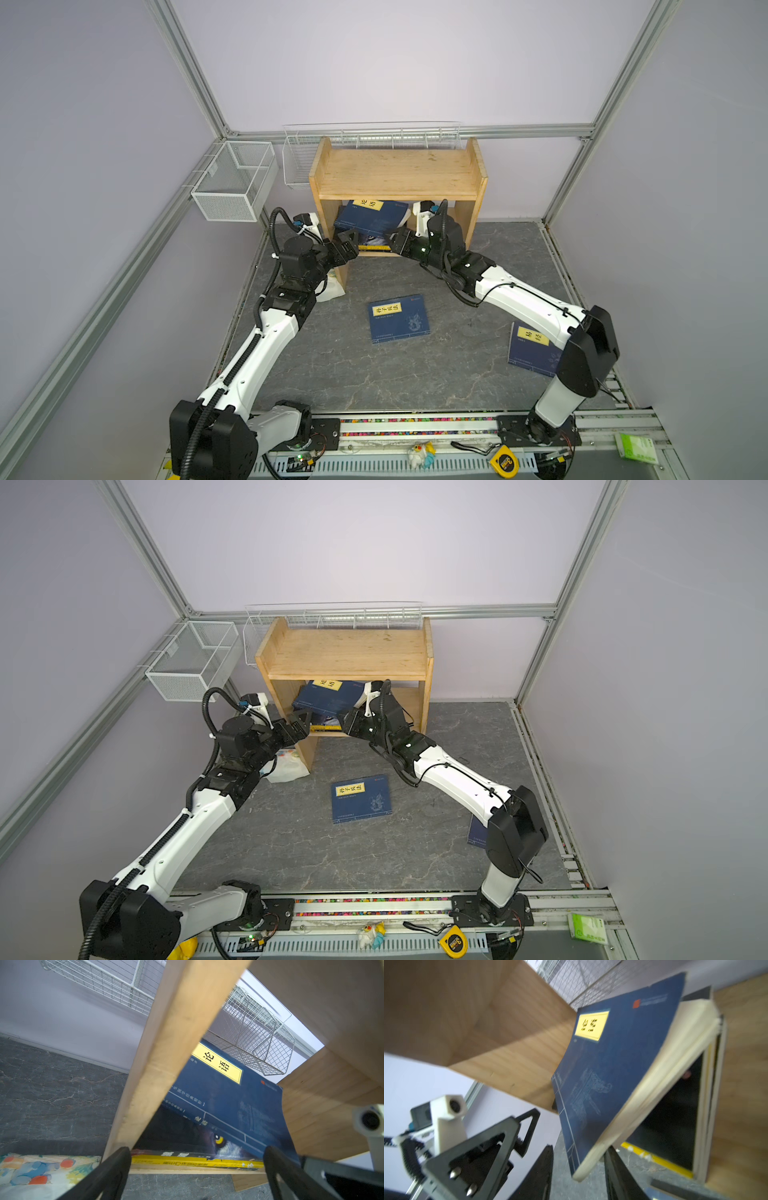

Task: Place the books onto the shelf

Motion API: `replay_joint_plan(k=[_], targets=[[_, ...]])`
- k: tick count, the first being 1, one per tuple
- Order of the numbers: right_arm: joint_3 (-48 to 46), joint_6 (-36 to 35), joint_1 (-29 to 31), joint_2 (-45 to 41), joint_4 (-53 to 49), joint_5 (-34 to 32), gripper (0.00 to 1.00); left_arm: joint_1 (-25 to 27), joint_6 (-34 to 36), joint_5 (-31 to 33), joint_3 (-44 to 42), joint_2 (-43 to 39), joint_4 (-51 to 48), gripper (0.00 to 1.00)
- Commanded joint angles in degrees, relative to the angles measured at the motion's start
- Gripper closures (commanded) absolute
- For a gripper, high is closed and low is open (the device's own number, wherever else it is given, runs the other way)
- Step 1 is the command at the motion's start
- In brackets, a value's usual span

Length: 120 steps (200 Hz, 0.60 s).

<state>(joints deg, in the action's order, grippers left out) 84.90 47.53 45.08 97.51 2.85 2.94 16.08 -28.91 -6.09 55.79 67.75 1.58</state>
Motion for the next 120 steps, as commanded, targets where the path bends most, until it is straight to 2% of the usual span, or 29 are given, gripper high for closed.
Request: replay_joint_plan(k=[1, 31, 60, 120], targets=[[-1.8, -2.6, 2.6, -1.7, 4.4, 3.2, 0.52, -0.4, -0.7, -0.8, -0.8, 0.8, 1.5, 0.0], [-2.6, -3.7, 3.1, -1.5, 3.8, 3.9, 0.46, -0.3, -1.4, -1.2, -1.0, 1.0, 1.9, 0.0], [-2.5, -4.8, 3.1, -1.8, 0.5, -0.1, 0.39, -0.3, -1.6, -1.3, -1.2, 0.3, 1.8, 0.0], [-3.7, -6.6, 2.9, -5.2, -3.6, -5.5, 0.36, -0.4, -2.3, -3.0, -1.5, -2.8, -0.8, 0.0]])
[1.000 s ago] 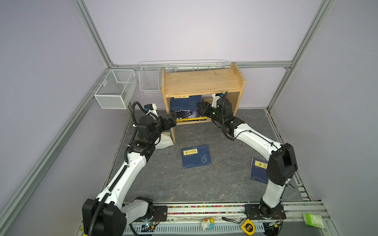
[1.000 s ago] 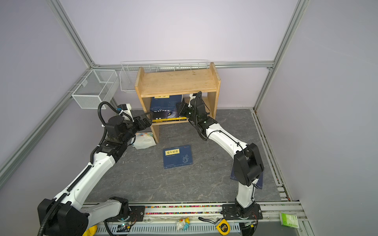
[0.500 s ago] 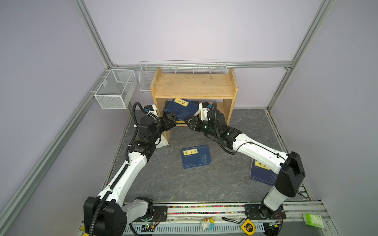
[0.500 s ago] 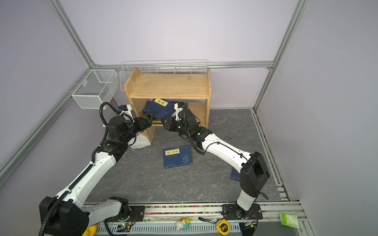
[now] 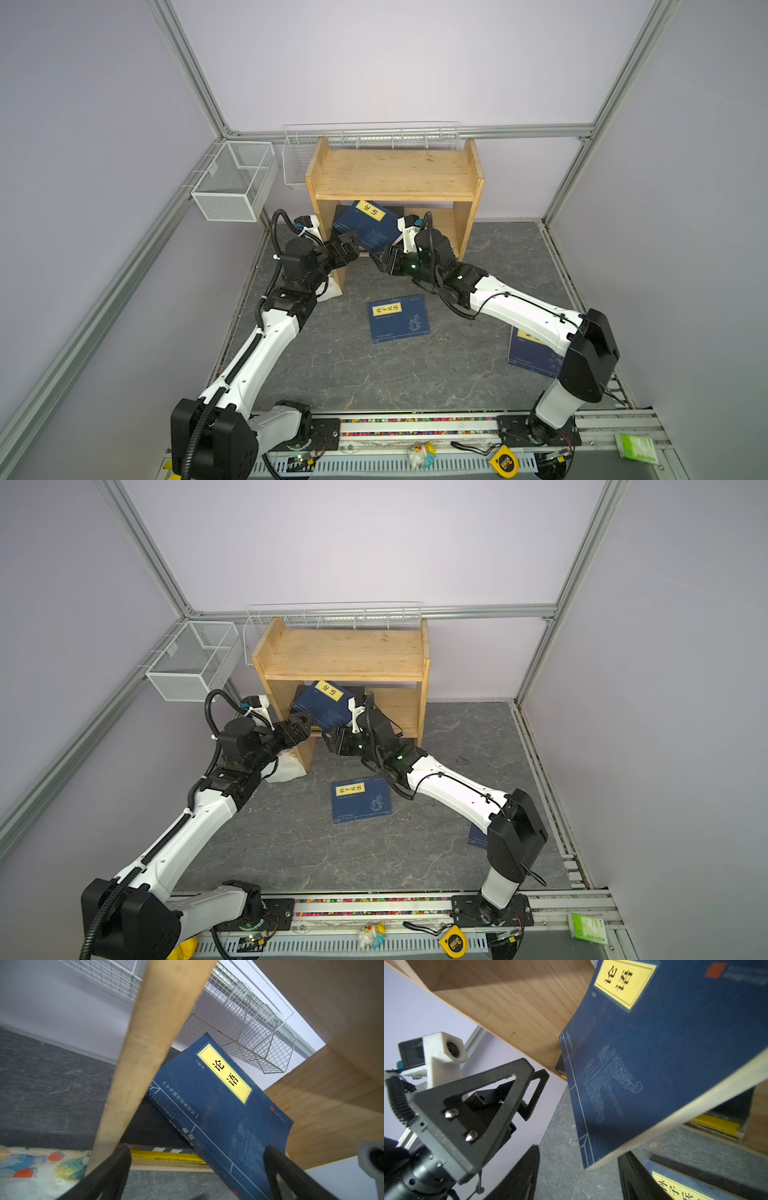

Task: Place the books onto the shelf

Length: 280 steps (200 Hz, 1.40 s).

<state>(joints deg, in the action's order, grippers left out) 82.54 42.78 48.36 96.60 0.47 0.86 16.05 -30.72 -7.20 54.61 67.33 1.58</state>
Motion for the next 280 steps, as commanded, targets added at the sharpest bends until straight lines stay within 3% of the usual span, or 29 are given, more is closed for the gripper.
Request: replay_joint_plan(k=[1, 82, 110, 144, 176, 280], targets=[[-1.3, -1.8, -0.4, -4.4, -1.2, -3.5, 0.36, -0.4, -0.5, -2.0, -0.3, -2.4, -0.8, 0.0], [-10.1, 5.6, -0.3, -8.7, 4.9, -3.8, 0.35, -0.4, -0.6, -3.4, -1.0, -7.6, -3.3, 0.0], [-12.0, 9.0, -0.3, -8.6, 8.2, -3.5, 0.48, -0.4, -0.8, -3.3, -1.5, -8.7, -3.6, 0.0], [-10.6, 7.8, 0.0, -7.5, 8.9, -3.4, 0.64, -0.4, -0.7, -3.1, -1.9, -9.7, -4.3, 0.0], [-8.7, 7.4, 0.1, -6.0, 7.1, -4.1, 0.72, -0.4, -0.6, -2.5, -2.3, -10.5, -4.7, 0.0], [-4.9, 7.2, 0.4, -1.5, 8.0, -3.5, 0.79, -0.4, 0.4, -1.1, -2.2, -11.1, -5.5, 0.0]])
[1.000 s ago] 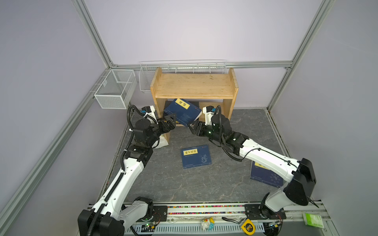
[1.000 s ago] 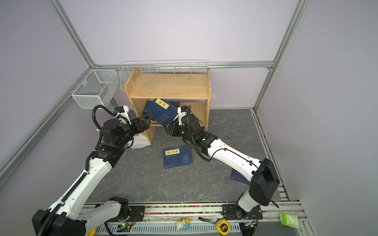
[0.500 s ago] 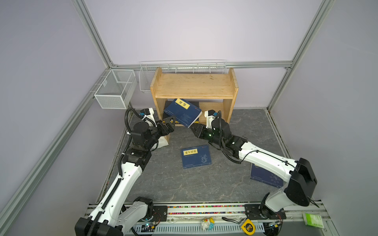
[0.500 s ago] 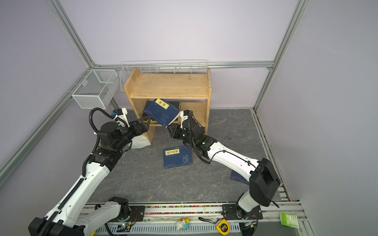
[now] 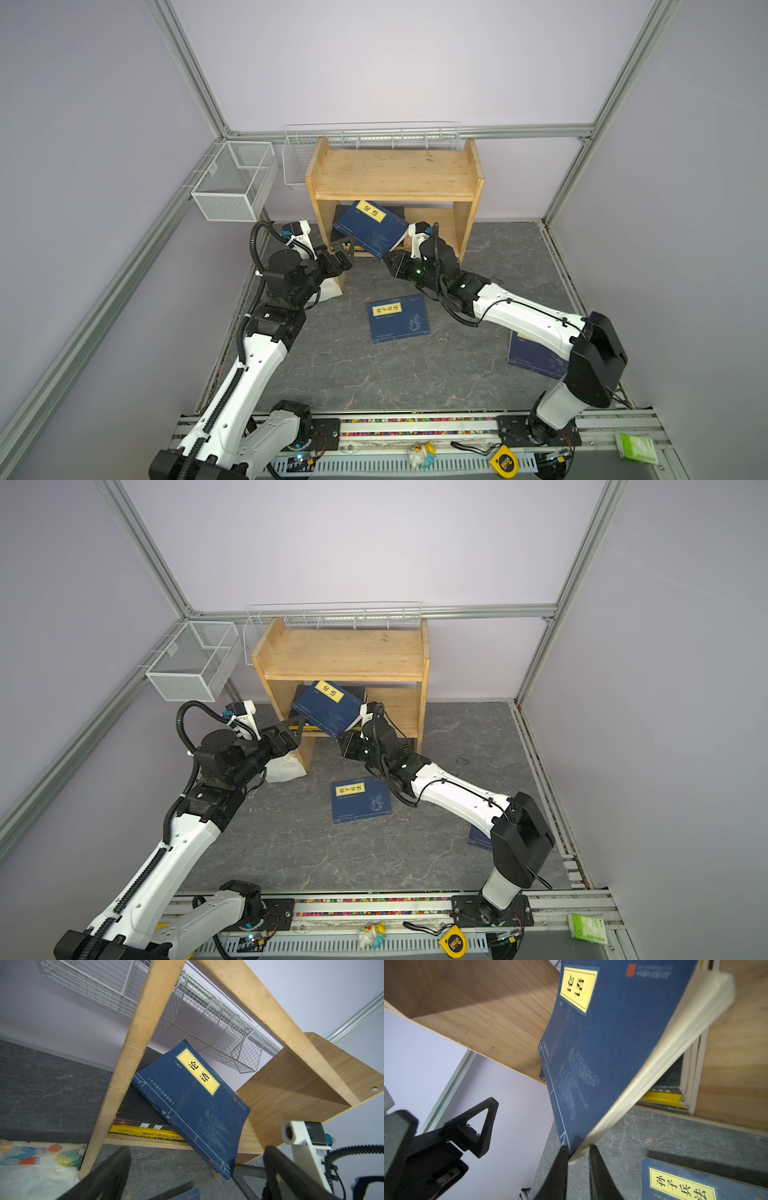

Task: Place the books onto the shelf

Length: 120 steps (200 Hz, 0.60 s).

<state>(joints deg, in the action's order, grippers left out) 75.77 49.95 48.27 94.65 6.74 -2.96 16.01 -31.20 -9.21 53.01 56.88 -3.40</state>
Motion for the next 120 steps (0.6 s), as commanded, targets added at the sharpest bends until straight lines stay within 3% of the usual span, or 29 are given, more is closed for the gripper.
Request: replay_joint_plan(k=[1, 81, 120], targets=[[1.9, 0.0, 0.5, 0.4, 1.8, 0.4, 0.79, -0.4, 0.8, 0.9, -0.6, -0.6, -0.5, 0.0], [3.2, -0.7, 0.7, 1.5, 0.9, 0.2, 0.77, -0.4, 0.8, 1.1, -0.8, 0.0, -0.3, 0.0], [1.3, -2.6, 0.7, -2.3, -1.7, -1.1, 0.43, -0.4, 1.0, 1.5, -1.2, -0.5, -0.6, 0.0]])
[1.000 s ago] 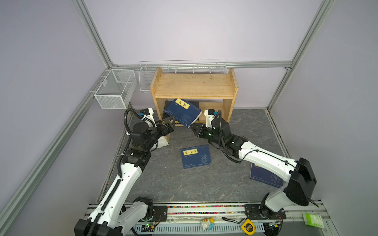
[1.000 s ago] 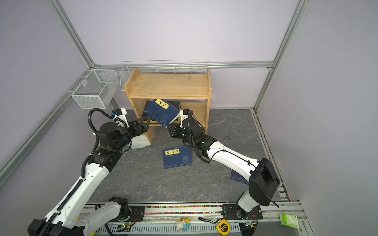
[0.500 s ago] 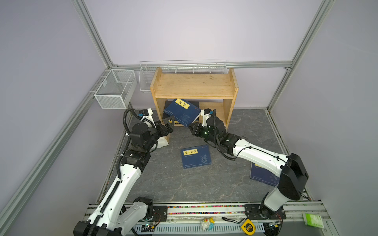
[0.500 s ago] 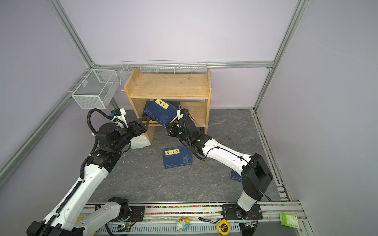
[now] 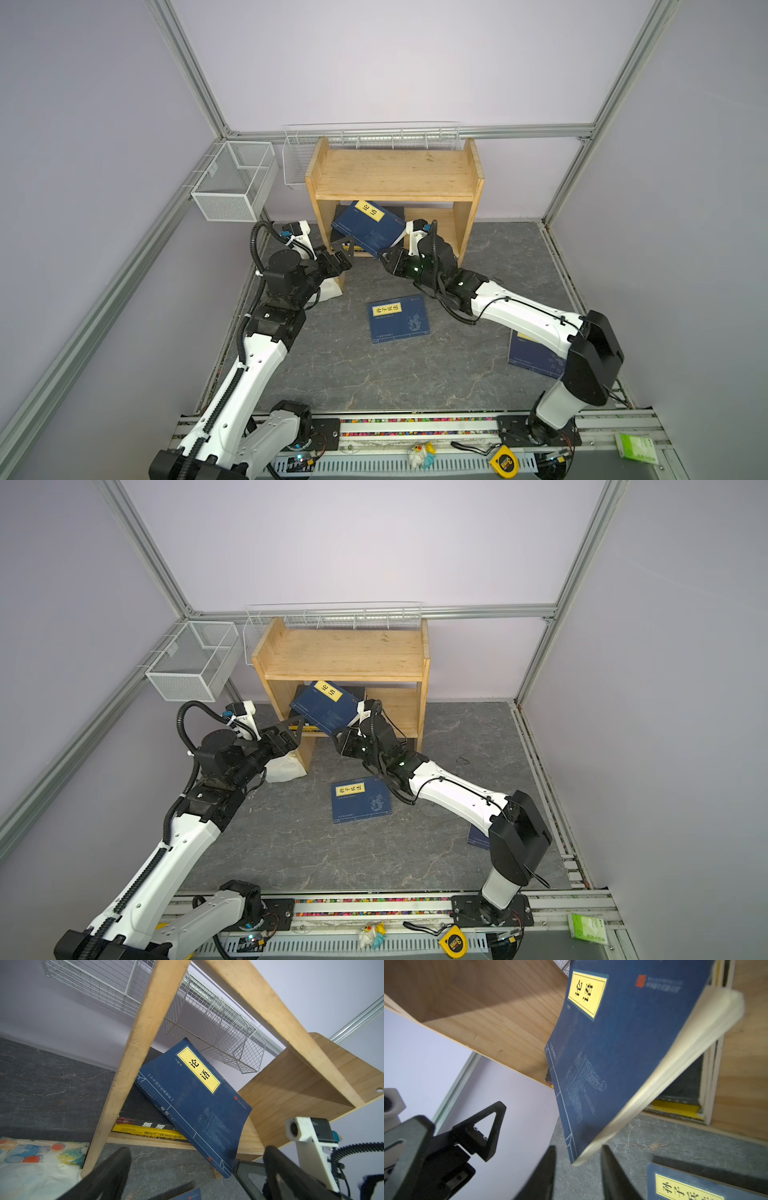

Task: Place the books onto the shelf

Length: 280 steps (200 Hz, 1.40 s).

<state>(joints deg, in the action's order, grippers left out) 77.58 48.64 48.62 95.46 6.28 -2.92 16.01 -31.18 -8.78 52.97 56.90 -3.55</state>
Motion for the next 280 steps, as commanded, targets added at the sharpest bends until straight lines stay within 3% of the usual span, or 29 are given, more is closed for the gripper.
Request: replay_joint_plan(k=[1, 20, 48, 175, 228, 280], targets=[[-0.6, -1.2, 0.4, -3.3, -1.4, -1.3, 0.42, -0.4, 1.0, 1.1, -1.2, -0.5, -0.4, 0.0], [-2.1, -0.4, 0.3, -5.6, -2.5, -1.6, 0.35, -0.4, 0.9, 1.0, -1.2, -0.5, -0.2, 0.0], [-2.8, 1.9, 0.4, -5.6, -1.3, -0.3, 0.32, -0.4, 0.4, 0.4, -1.1, -0.4, 0.3, 0.0], [1.3, 7.4, 0.2, 2.8, 3.1, 1.4, 0.34, -0.5, 1.6, 1.4, -0.3, -1.8, -1.3, 0.0], [1.0, 9.7, -0.3, 5.1, 8.4, 1.1, 0.43, -0.5, 1.9, 1.9, -0.5, -2.3, -1.7, 0.0], [-0.8, 12.4, -0.6, 5.3, 14.0, 0.2, 0.66, -0.6, 1.9, 2.4, -0.9, -2.6, -2.0, 0.0]])
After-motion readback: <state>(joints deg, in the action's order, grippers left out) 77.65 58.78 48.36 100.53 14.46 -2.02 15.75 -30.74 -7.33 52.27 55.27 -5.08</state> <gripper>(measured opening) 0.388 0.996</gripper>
